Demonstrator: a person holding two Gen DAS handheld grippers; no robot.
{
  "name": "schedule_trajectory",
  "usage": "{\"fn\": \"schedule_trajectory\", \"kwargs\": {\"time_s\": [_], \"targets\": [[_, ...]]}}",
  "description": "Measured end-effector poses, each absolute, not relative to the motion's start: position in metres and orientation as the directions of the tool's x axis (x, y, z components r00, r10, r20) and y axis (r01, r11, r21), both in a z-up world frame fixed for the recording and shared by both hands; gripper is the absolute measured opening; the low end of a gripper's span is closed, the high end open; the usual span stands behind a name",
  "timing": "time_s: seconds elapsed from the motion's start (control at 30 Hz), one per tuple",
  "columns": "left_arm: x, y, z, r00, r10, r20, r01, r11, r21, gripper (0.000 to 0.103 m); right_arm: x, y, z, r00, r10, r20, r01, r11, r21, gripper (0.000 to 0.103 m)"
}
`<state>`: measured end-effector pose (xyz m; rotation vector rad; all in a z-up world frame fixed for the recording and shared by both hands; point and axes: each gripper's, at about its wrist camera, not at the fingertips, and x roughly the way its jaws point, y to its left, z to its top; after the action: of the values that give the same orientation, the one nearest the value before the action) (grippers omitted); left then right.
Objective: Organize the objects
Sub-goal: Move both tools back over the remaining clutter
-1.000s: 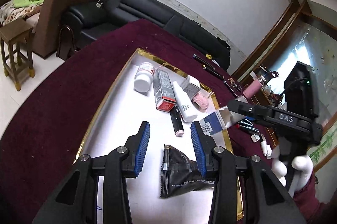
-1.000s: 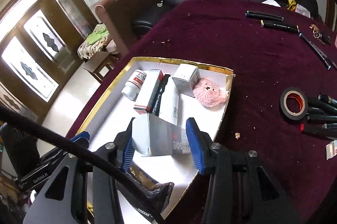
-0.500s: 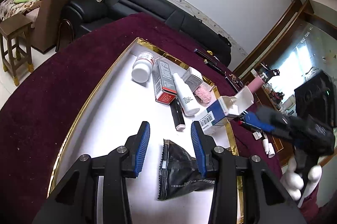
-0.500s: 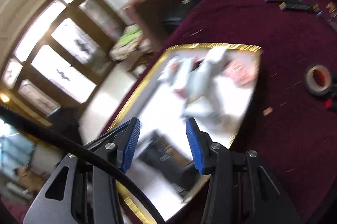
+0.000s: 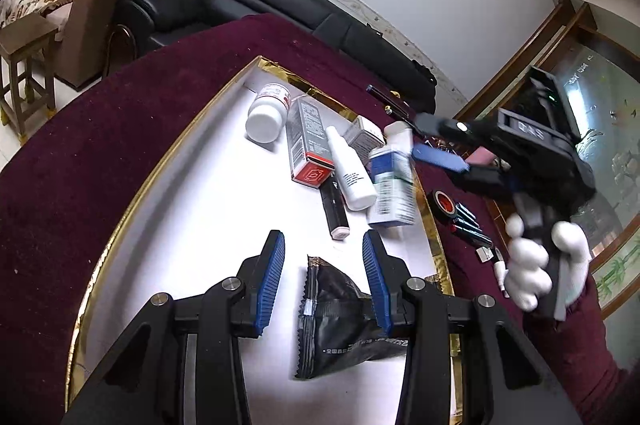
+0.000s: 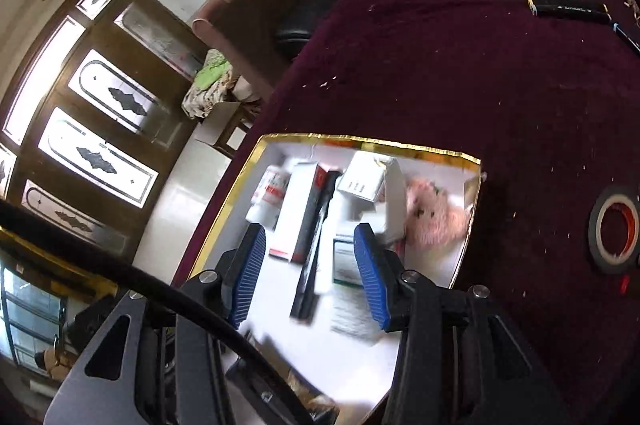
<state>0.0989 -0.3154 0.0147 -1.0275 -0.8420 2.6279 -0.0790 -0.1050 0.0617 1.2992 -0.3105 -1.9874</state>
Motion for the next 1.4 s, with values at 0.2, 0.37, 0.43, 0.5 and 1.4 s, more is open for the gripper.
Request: {"fn": "schedule_trajectory", "kwargs": {"time_s": [0.2, 0.37, 0.43, 0.5, 1.4], "targets": [[0.109, -0.329, 0.022, -0.773, 0.365, -0.518, 0.025, -0.799, -0.600, 0.035, -0.022, -0.124, 0.065, -0.030, -0.749, -0.662, 0.527, -0.574, 0.626, 0.046], [0.134, -0.363, 0.037, -0.850, 0.277, -0.448, 0.070, -0.783, -0.618, 0.035, 0.049, -0.154, 0.047, 0.300, -0.738, -0.604, 0.584, -0.358, 0.728, 0.046], [0.143, -0.376, 0.040, -0.866, 0.239, -0.439, 0.100, -0.779, -0.620, 0.035, 0.068, -0.170, 0.033, 0.401, -0.700, -0.591, 0.577, -0.308, 0.757, 0.046], [0.150, -0.385, 0.040, -0.872, 0.211, -0.442, 0.125, -0.777, -0.617, 0.035, 0.076, -0.182, 0.018, 0.417, -0.654, -0.632, 0.600, -0.325, 0.731, 0.046], [0.133, -0.307, 0.071, -0.813, 0.340, -0.473, -0.055, -0.853, -0.520, 0.054, 0.036, 0.029, 0.067, -0.285, -0.771, -0.569, 0.418, -0.634, 0.650, 0.056]]}}
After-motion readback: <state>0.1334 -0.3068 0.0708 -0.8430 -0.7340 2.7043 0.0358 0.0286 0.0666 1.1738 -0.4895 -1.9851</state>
